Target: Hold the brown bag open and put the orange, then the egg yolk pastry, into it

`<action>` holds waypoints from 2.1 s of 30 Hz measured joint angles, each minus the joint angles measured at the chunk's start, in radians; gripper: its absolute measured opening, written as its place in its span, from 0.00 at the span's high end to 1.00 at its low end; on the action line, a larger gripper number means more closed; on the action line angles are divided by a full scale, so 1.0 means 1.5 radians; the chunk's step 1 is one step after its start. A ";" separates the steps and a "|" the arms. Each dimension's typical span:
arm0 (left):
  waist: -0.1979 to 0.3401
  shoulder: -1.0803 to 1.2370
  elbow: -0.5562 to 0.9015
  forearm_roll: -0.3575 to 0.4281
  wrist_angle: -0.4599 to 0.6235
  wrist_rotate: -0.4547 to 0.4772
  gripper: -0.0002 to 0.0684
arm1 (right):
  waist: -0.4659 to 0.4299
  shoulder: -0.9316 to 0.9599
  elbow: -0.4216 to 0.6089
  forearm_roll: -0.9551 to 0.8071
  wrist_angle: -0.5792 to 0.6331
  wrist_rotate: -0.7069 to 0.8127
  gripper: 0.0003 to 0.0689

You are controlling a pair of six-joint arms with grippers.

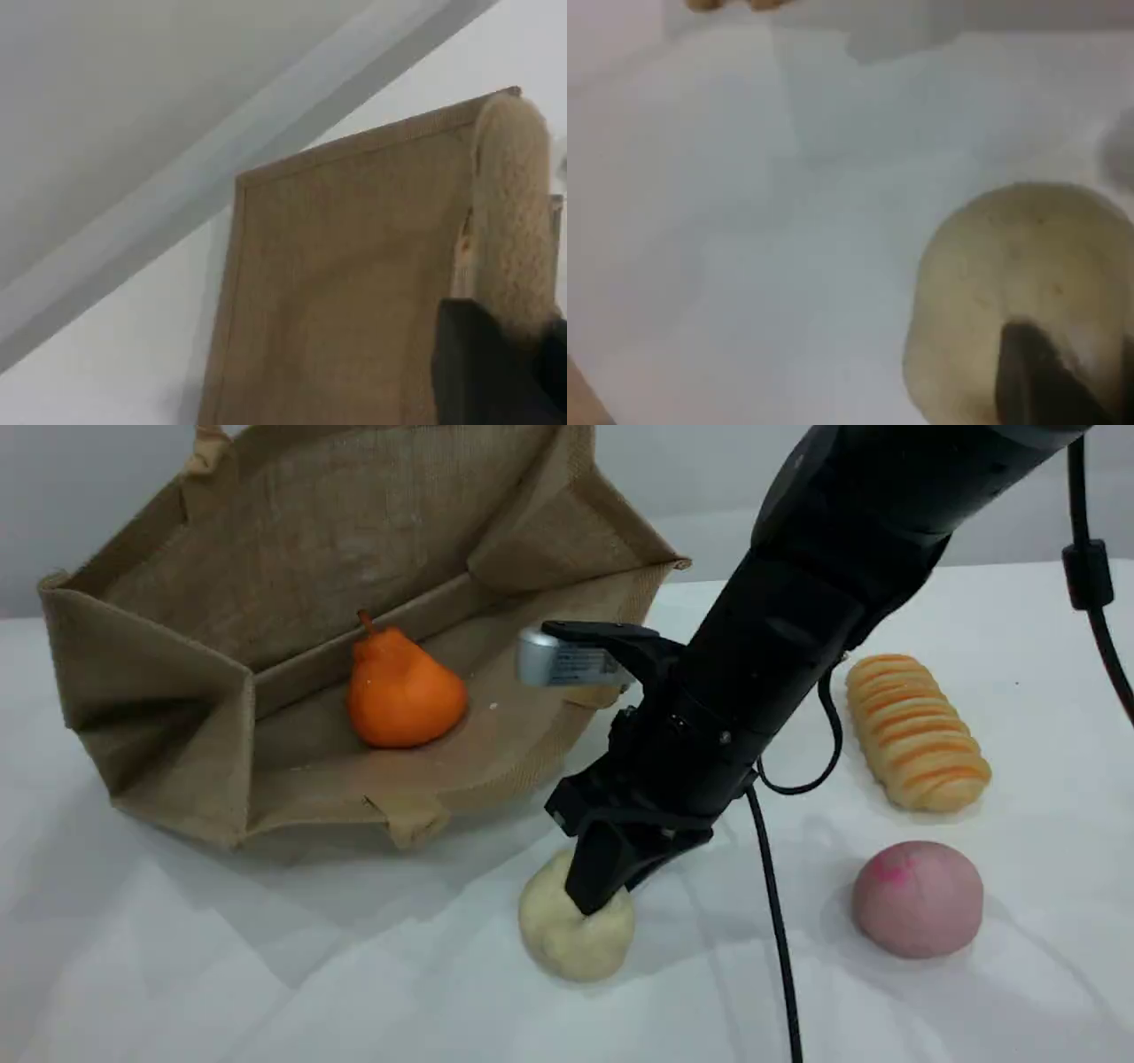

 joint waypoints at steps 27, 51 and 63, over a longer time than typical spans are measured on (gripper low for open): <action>-0.010 0.000 -0.023 -0.127 0.032 0.046 0.87 | -0.017 -0.343 0.136 -0.010 -0.247 -0.019 0.94; -0.057 0.000 -0.053 -0.139 0.031 0.023 0.87 | 0.035 -0.072 -0.029 0.583 -0.229 -0.504 0.94; -0.058 0.000 -0.053 -0.140 0.031 0.023 0.87 | 0.033 -0.039 -0.079 0.584 -0.287 -0.503 0.34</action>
